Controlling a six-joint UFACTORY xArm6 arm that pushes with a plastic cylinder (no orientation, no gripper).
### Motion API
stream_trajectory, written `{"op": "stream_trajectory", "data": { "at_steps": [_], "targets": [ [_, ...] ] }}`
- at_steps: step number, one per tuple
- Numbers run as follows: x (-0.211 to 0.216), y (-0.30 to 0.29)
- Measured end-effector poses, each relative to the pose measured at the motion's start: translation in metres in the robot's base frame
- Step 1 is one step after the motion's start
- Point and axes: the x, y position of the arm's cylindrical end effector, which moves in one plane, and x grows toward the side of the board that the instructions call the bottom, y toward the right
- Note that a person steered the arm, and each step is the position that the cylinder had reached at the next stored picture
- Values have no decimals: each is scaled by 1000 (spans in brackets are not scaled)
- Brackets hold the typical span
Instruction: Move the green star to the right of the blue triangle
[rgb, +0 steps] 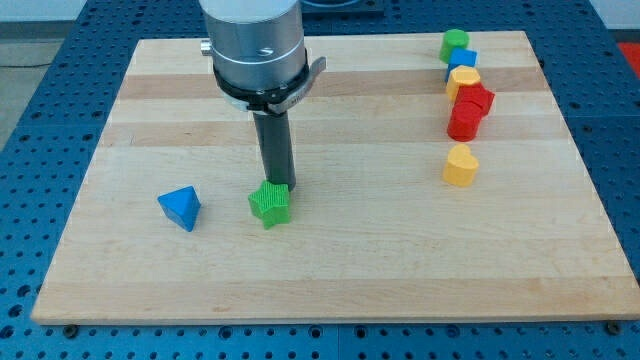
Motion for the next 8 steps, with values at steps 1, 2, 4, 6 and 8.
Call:
{"op": "stream_trajectory", "data": {
  "at_steps": [1, 2, 4, 6, 8],
  "targets": [
    [0, 22],
    [10, 43],
    [29, 31],
    [29, -16],
    [30, -18]
  ]
}}
